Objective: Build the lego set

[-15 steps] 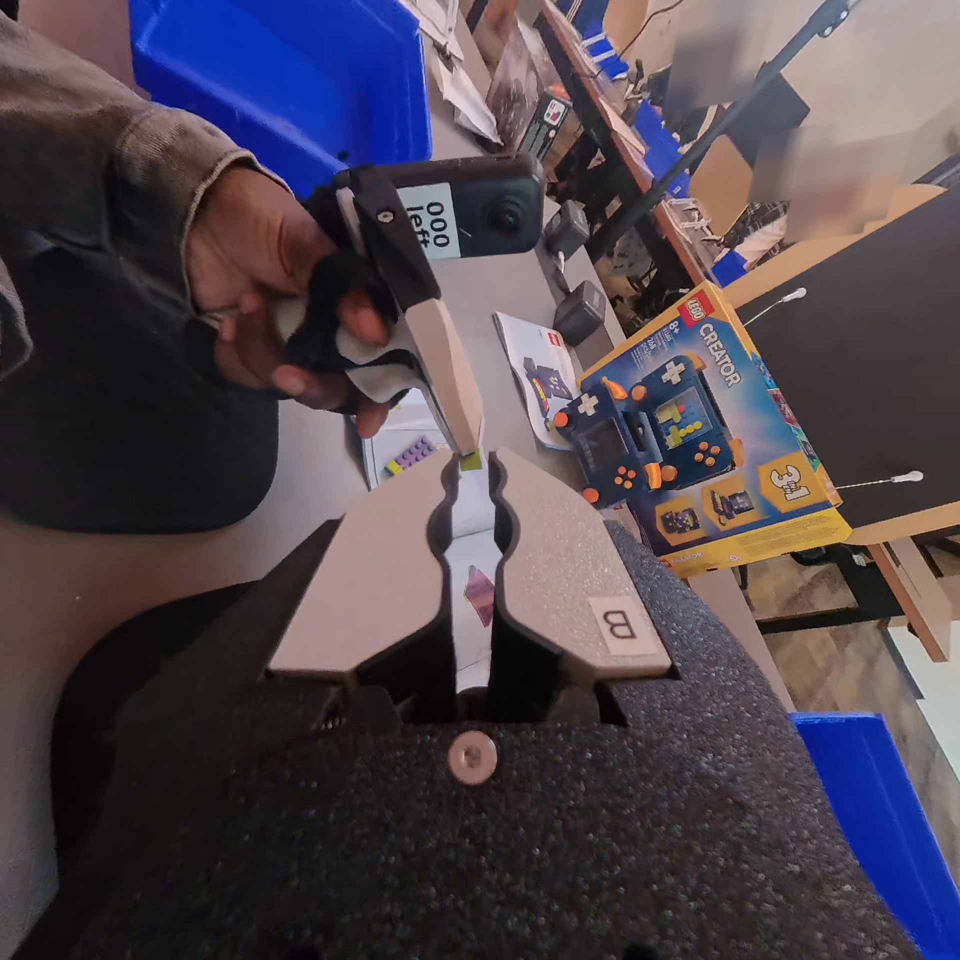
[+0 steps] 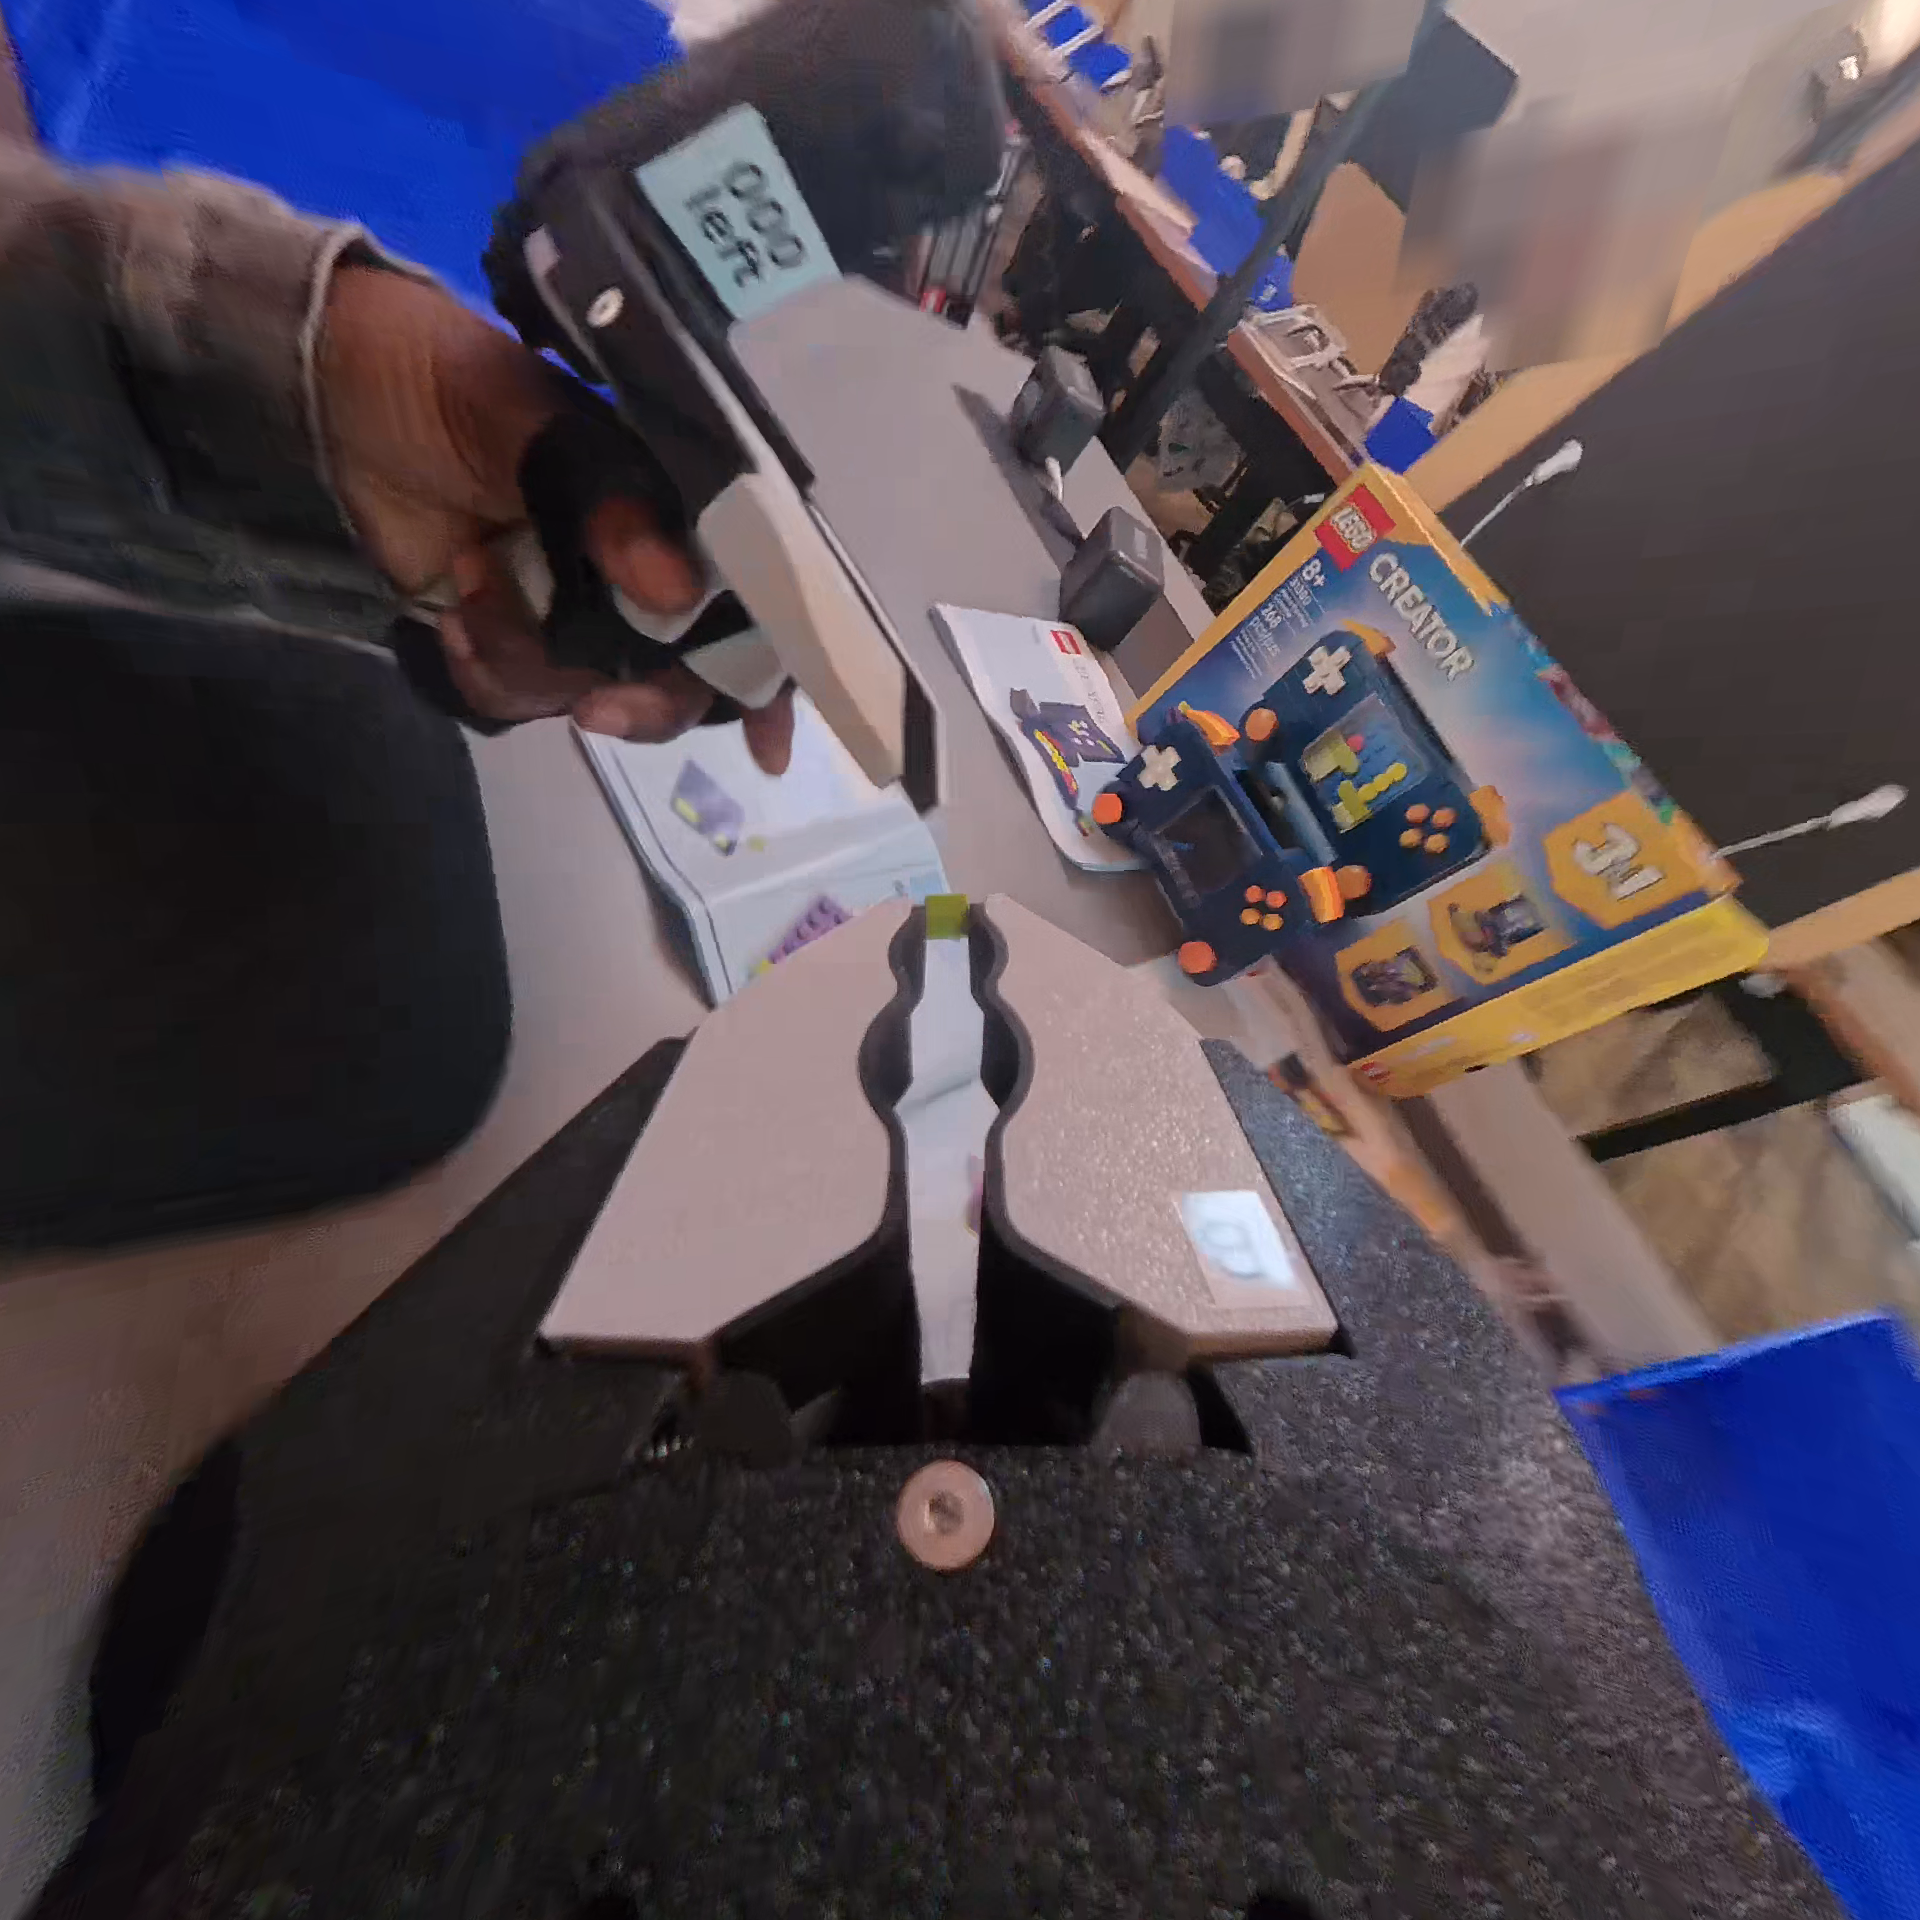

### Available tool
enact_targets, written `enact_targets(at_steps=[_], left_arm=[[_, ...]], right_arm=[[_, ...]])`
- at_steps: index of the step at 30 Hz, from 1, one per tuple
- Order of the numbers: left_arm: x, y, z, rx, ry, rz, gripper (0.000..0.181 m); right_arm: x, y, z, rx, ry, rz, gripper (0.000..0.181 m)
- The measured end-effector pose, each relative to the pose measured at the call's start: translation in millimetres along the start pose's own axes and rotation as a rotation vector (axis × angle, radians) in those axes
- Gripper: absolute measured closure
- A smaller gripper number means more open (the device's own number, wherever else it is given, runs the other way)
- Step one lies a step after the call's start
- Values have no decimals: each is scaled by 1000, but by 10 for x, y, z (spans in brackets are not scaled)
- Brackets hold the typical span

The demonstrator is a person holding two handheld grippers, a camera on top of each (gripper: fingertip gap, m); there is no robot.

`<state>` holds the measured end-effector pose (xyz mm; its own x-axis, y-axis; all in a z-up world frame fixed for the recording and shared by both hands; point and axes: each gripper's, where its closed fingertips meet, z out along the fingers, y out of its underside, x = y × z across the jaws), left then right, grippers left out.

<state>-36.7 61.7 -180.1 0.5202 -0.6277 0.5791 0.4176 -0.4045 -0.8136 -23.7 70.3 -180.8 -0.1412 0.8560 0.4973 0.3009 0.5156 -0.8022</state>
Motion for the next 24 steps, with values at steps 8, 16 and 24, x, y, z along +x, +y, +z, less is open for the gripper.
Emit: enact_targets(at_steps=[8,16,24], left_arm=[[-935,247,-673,-457,-563,524,167],[-1402,687,-416,-829,-457,602,181],[-1494,773,-400,-874,-337,649,181]], right_arm=[[-159,202,589,111,-265,365,174],[-244,819,856,-217,-664,-123,174],[-401,1141,932,-191,-825,-131,174]])
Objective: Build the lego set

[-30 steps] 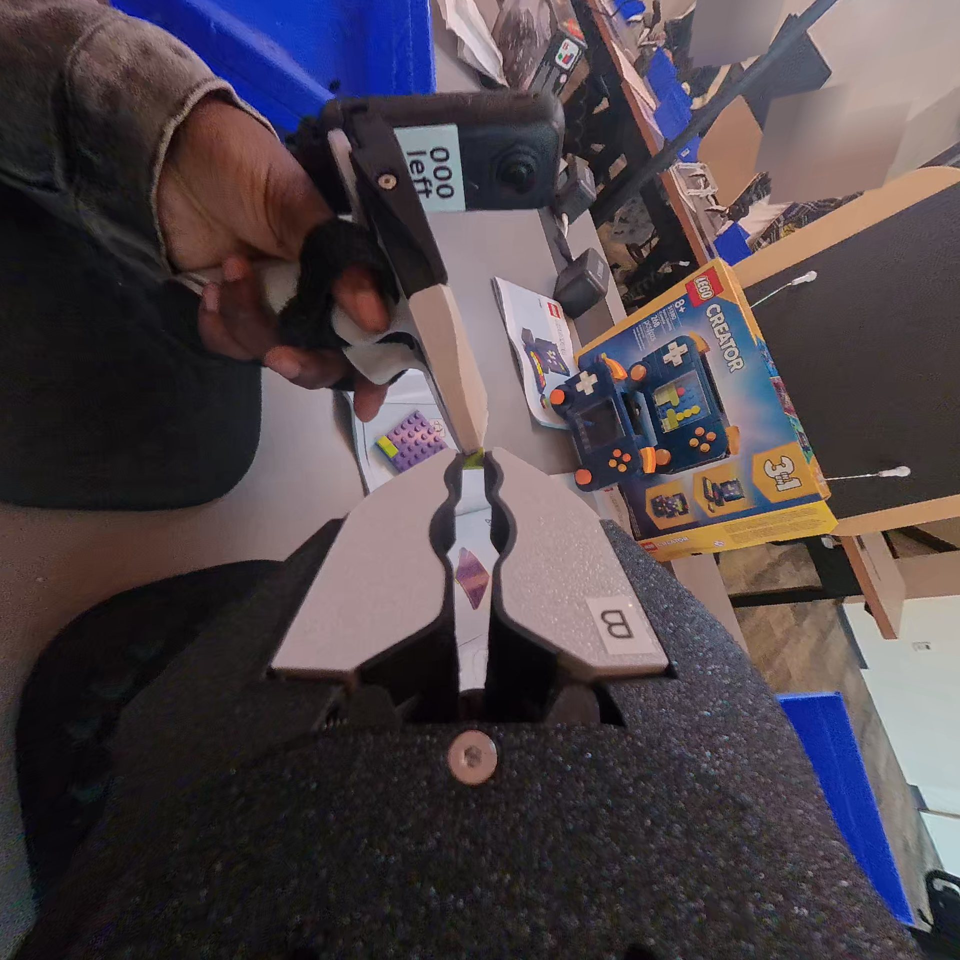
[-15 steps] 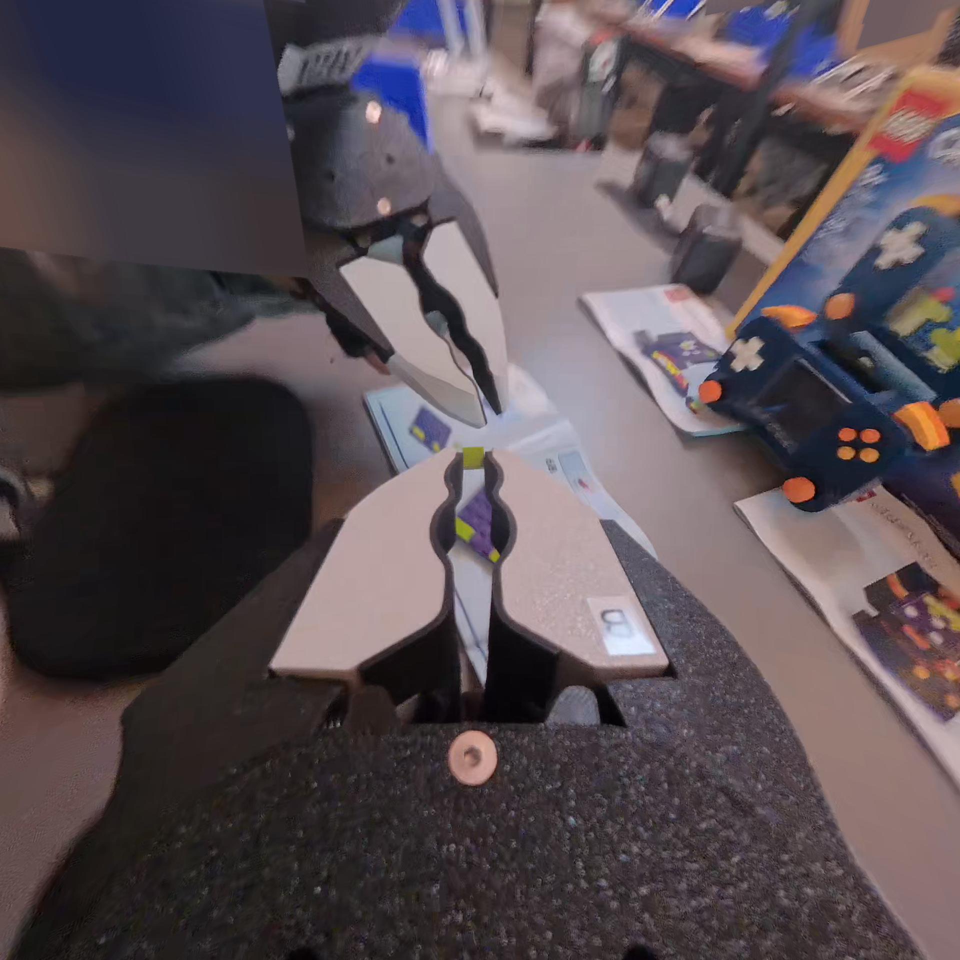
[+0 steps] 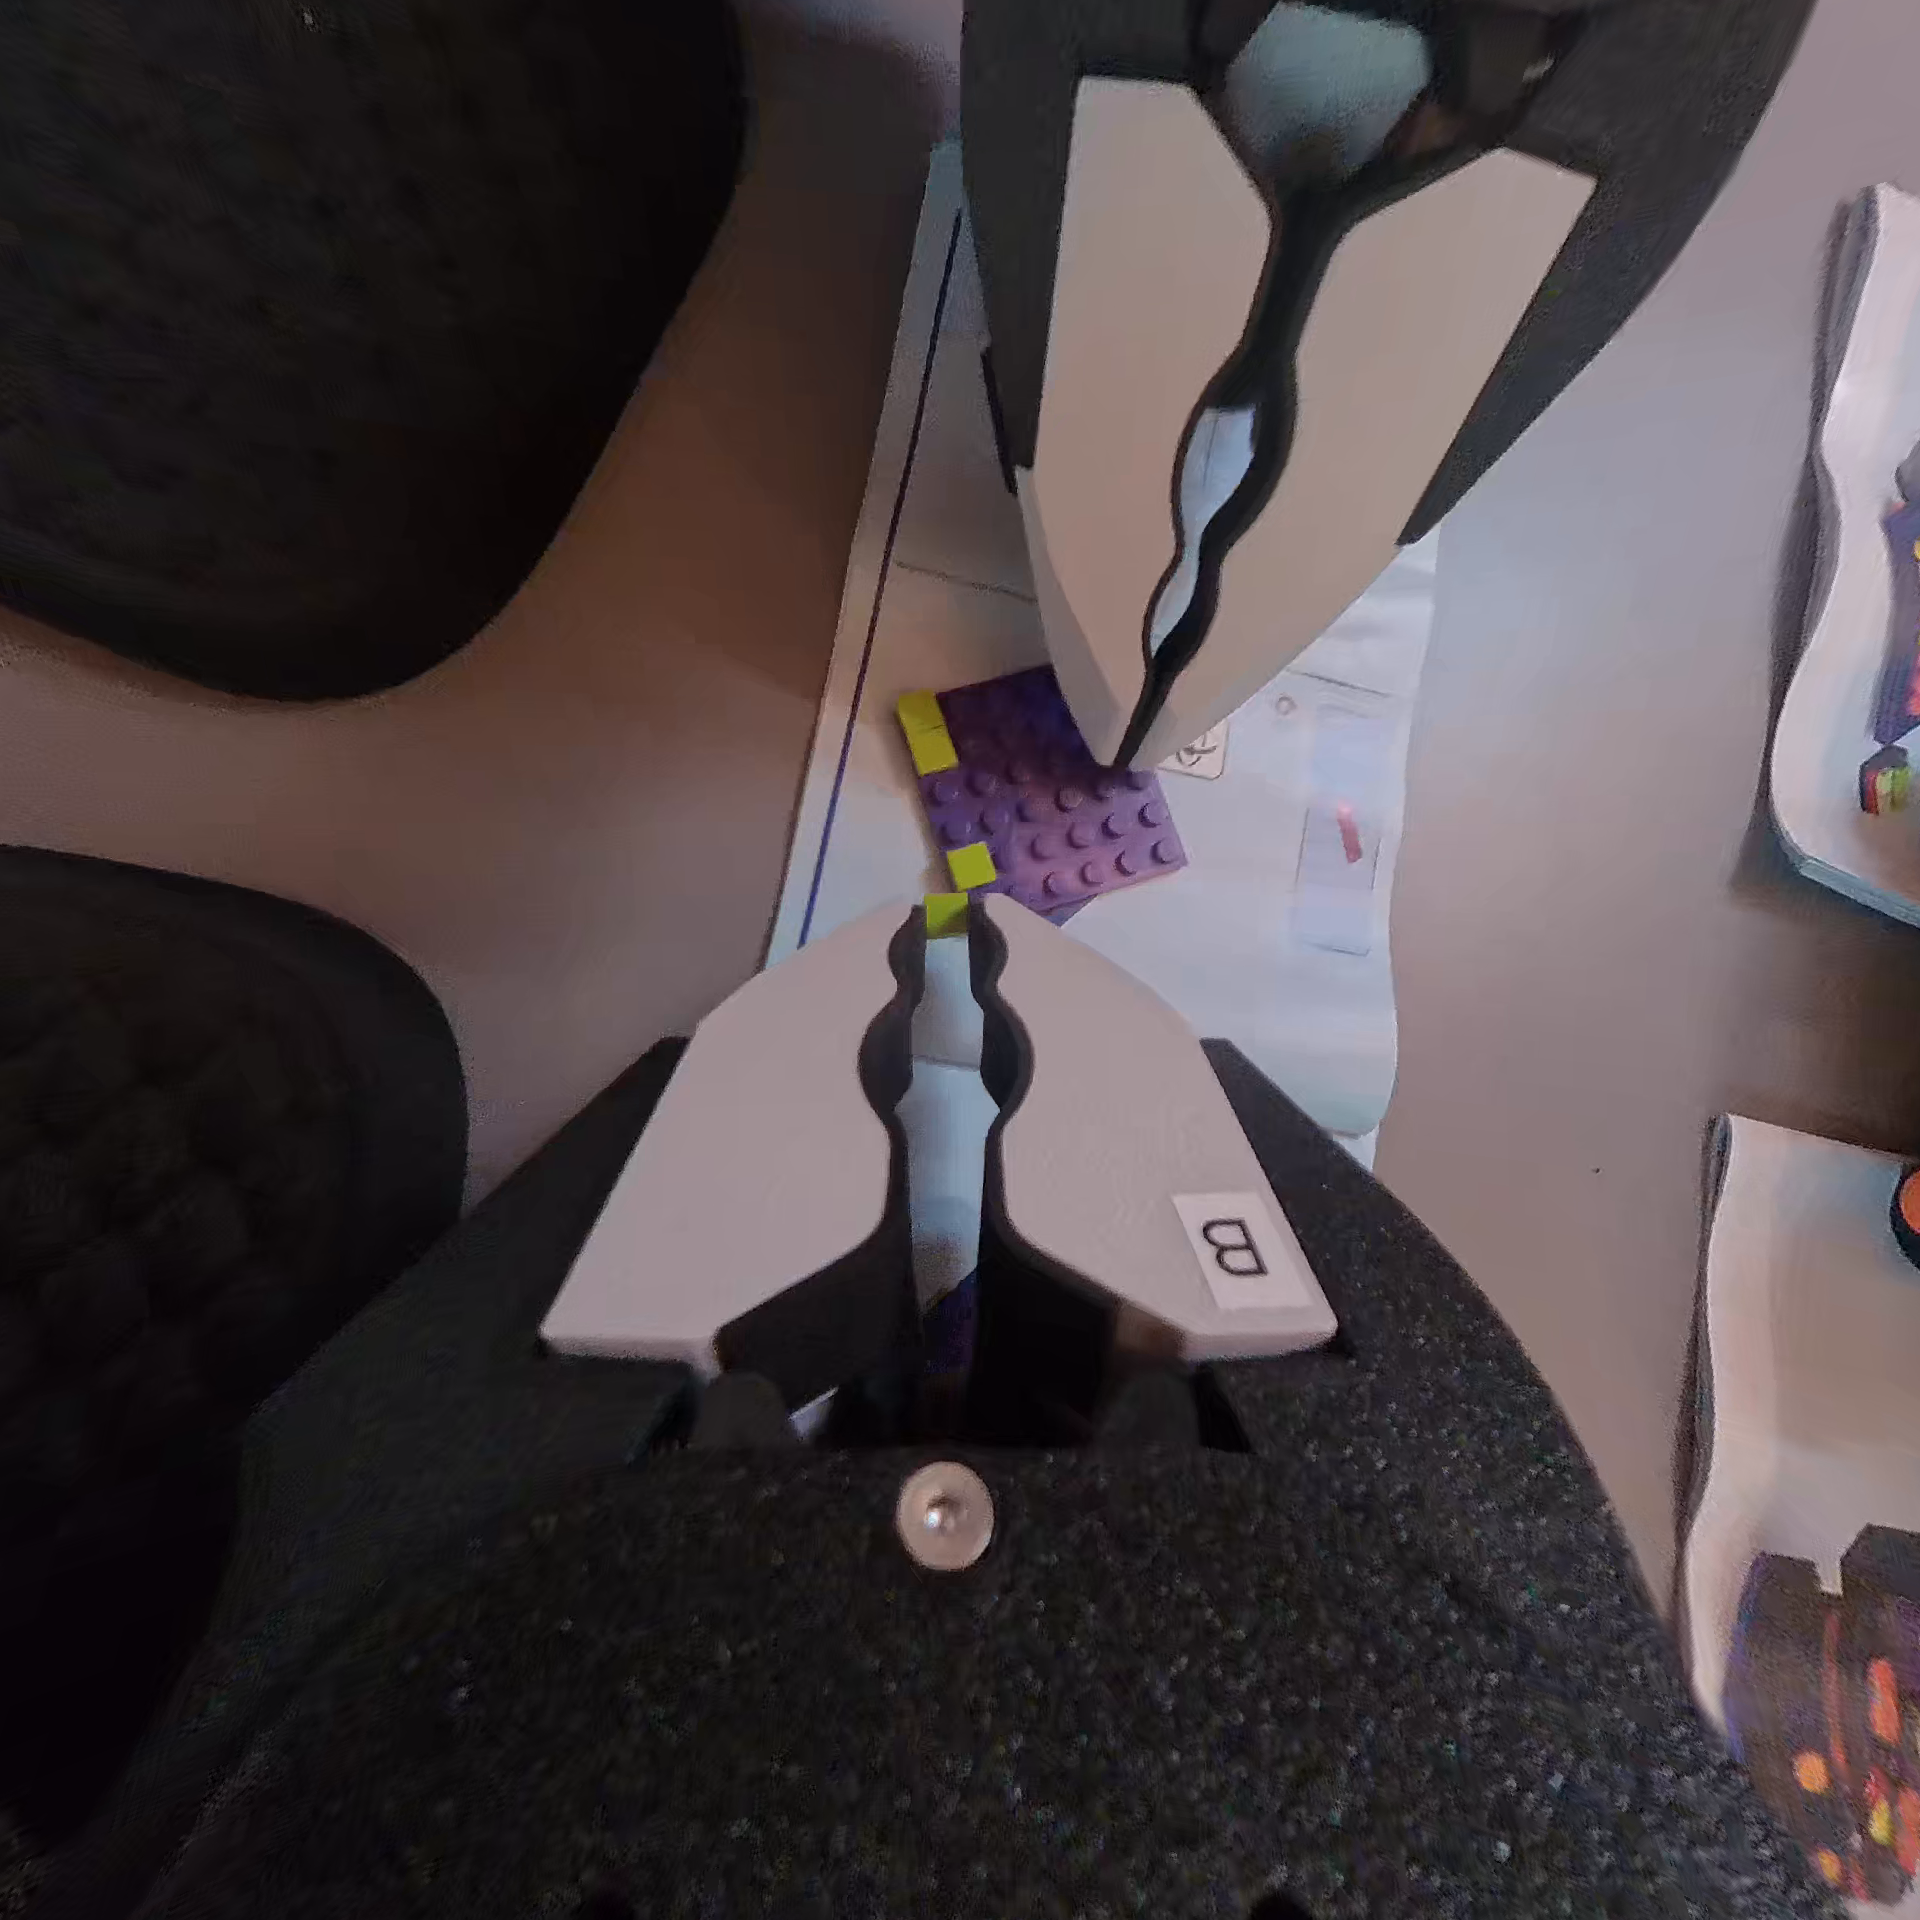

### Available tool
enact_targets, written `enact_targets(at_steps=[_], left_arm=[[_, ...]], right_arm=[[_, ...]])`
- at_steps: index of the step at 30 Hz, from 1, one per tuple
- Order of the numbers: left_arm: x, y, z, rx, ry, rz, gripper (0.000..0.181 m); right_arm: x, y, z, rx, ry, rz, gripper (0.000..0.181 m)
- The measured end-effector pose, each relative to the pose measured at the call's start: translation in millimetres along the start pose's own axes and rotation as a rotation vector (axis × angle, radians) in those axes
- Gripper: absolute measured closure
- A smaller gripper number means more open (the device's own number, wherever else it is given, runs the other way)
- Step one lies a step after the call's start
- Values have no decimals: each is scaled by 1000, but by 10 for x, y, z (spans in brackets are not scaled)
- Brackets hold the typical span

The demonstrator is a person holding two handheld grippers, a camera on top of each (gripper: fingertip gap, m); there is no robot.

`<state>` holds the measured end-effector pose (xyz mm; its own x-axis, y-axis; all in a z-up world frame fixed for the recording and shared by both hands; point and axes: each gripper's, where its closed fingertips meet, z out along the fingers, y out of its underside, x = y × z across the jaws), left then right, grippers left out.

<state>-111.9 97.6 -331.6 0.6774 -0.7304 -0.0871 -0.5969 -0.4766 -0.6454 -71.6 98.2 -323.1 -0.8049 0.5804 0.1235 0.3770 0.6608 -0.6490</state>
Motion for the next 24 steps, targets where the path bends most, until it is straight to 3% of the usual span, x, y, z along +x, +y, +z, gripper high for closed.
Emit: enact_targets(at_steps=[3,9,24], left_arm=[[20,-27,22,46,27,4,181],[28,-34,27,39,7,88,181],[39,-53,39,64,7,108,181]], right_arm=[[22,-8,1,40,-28,14,174],[17,57,39,-13,-88,-44,174],[35,74,64,-114,-176,-174,174]])
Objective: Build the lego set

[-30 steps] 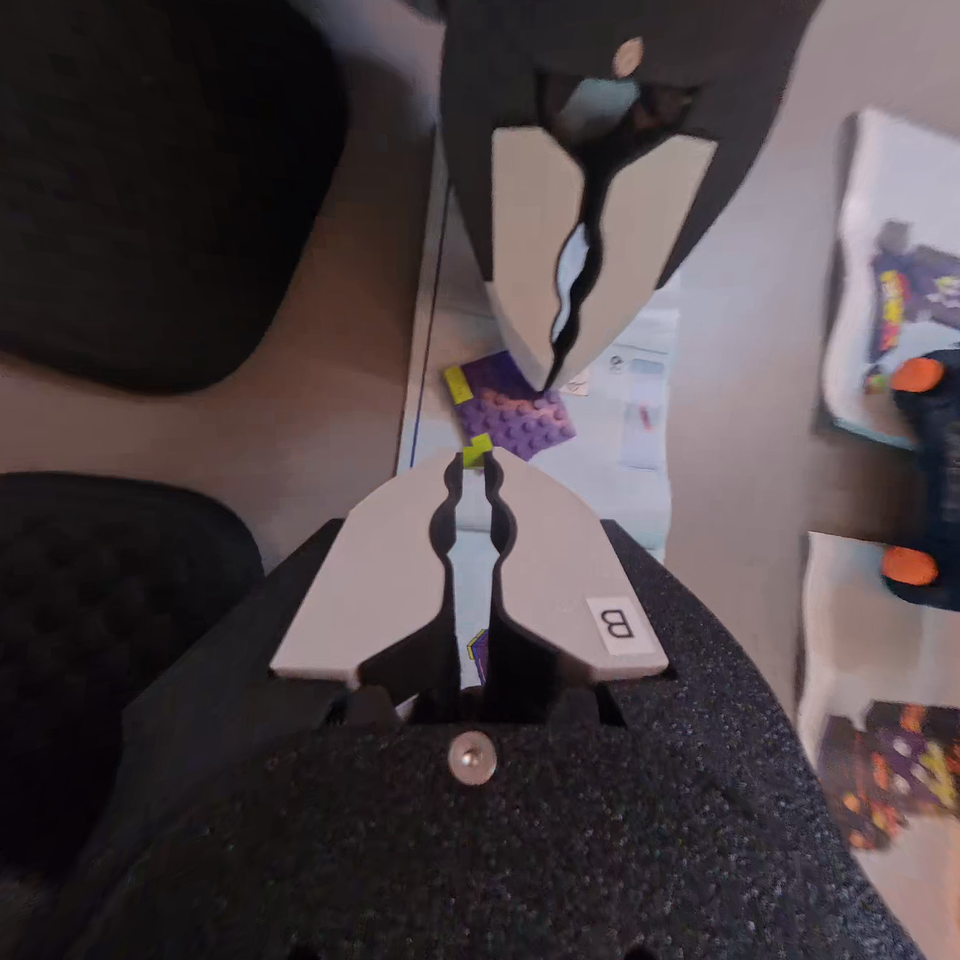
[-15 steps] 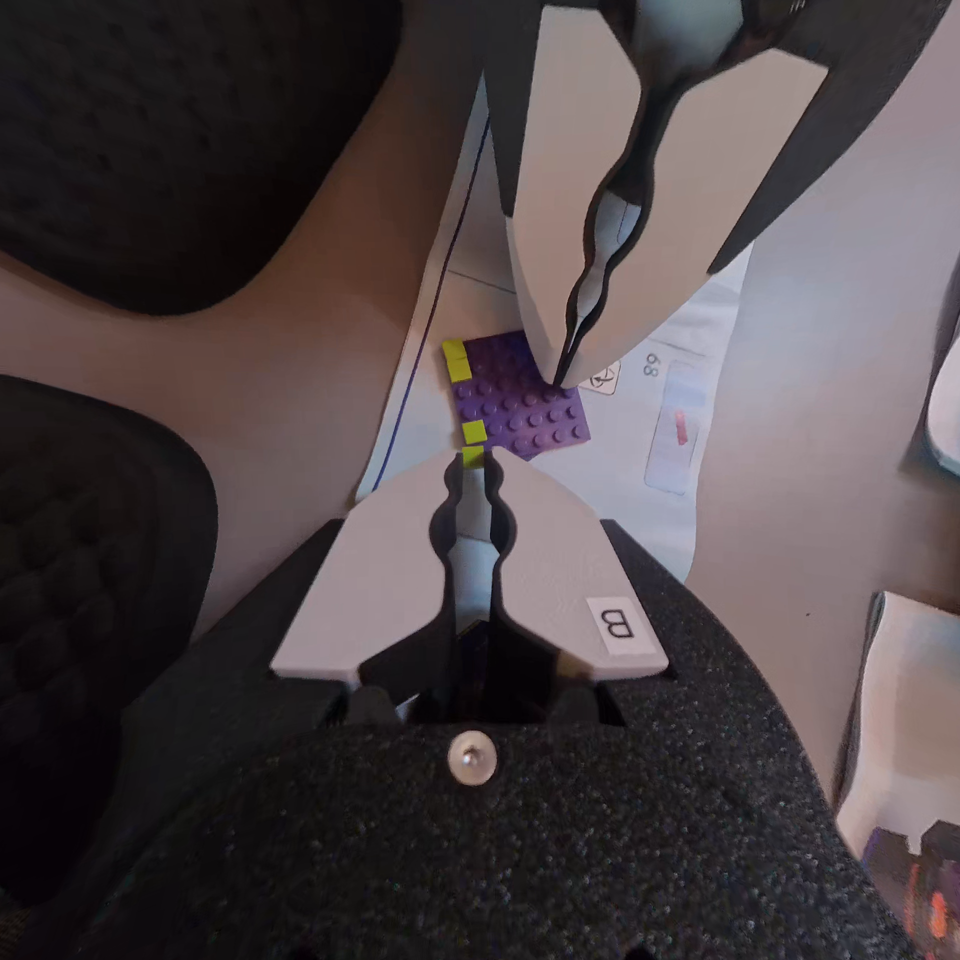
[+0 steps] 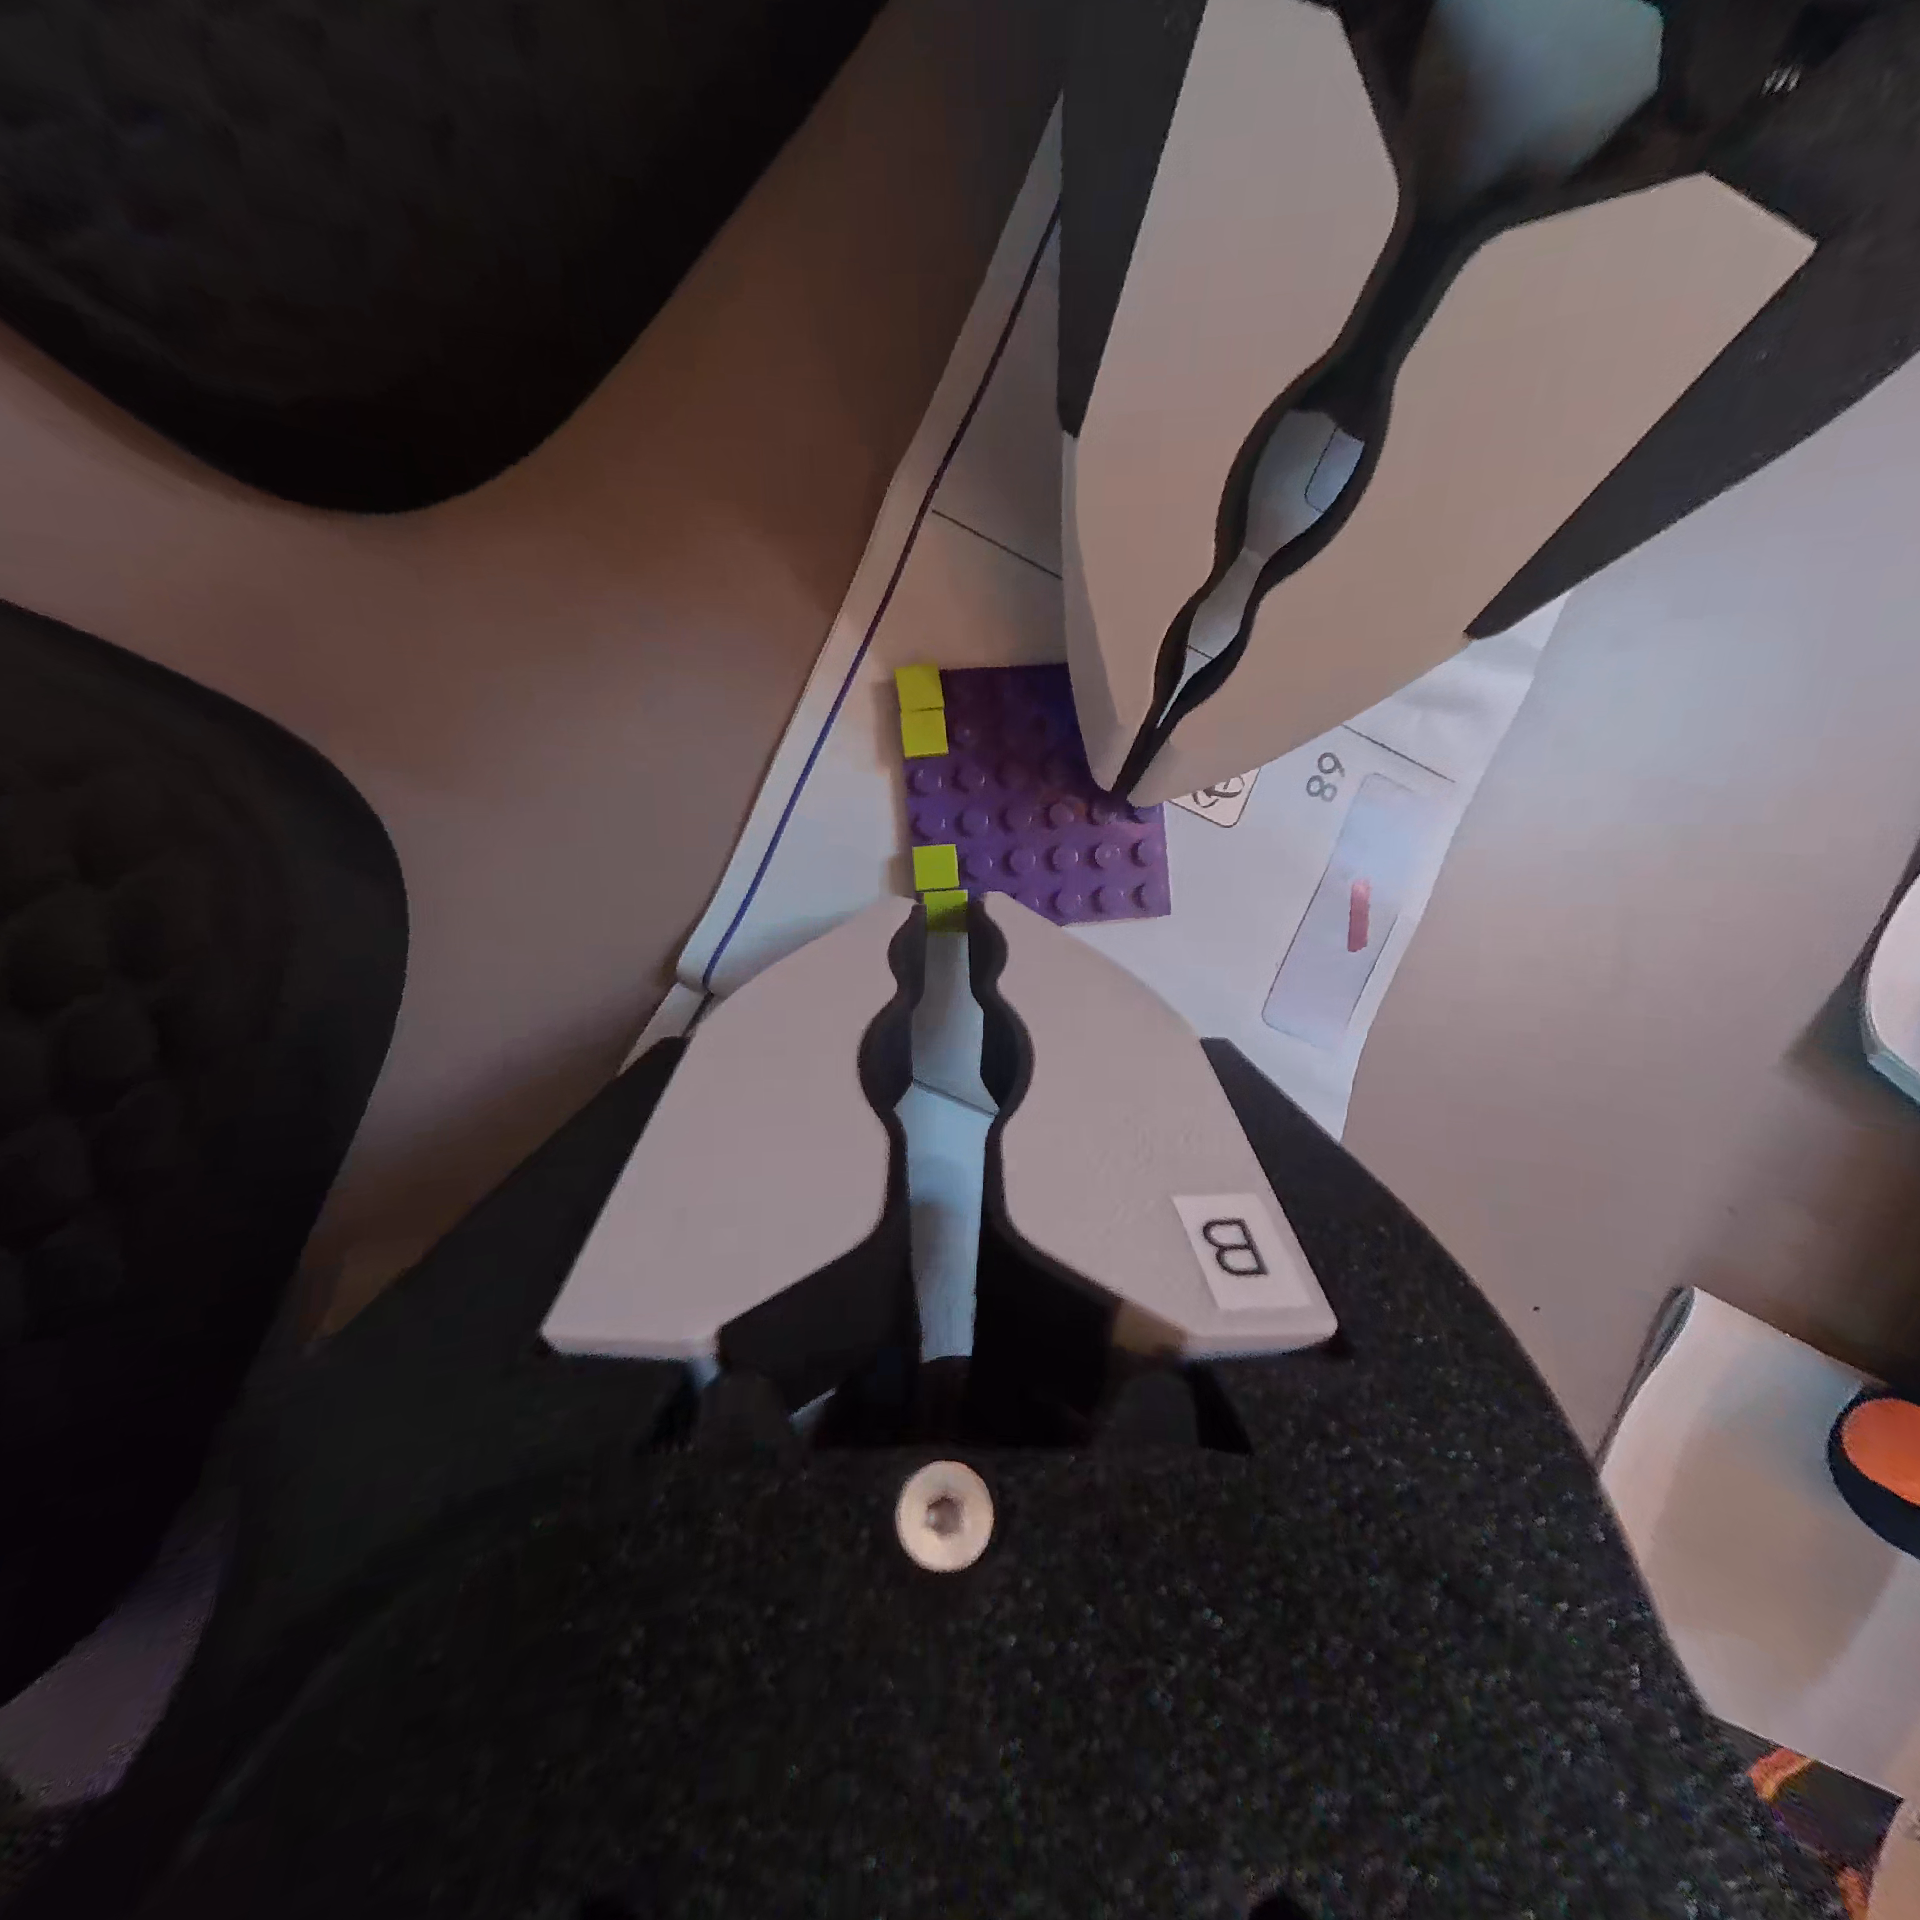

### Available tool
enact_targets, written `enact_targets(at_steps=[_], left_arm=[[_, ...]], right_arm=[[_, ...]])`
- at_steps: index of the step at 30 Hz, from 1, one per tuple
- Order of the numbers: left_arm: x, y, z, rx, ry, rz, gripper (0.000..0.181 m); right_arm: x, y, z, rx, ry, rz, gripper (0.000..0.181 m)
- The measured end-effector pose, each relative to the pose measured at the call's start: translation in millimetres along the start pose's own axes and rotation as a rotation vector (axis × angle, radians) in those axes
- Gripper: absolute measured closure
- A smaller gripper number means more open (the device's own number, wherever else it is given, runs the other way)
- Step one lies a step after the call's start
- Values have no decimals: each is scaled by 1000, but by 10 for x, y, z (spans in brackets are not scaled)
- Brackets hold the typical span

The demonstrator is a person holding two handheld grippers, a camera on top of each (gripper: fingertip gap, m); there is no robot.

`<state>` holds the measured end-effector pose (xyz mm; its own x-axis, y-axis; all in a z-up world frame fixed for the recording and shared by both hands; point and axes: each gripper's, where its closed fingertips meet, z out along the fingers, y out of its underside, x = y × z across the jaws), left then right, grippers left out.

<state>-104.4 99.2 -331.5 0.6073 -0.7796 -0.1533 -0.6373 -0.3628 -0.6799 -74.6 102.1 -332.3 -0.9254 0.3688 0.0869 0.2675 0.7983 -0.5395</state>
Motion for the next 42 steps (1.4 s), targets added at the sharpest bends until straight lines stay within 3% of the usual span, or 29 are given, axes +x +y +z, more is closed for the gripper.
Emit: enact_targets(at_steps=[25,42], left_arm=[[3,-14,9,5,-20,4,181],[2,-13,10,4,-25,8,181]], right_arm=[[-31,59,-14,-235,13,-131,174],[-18,27,2,-256,21,-157,171]])
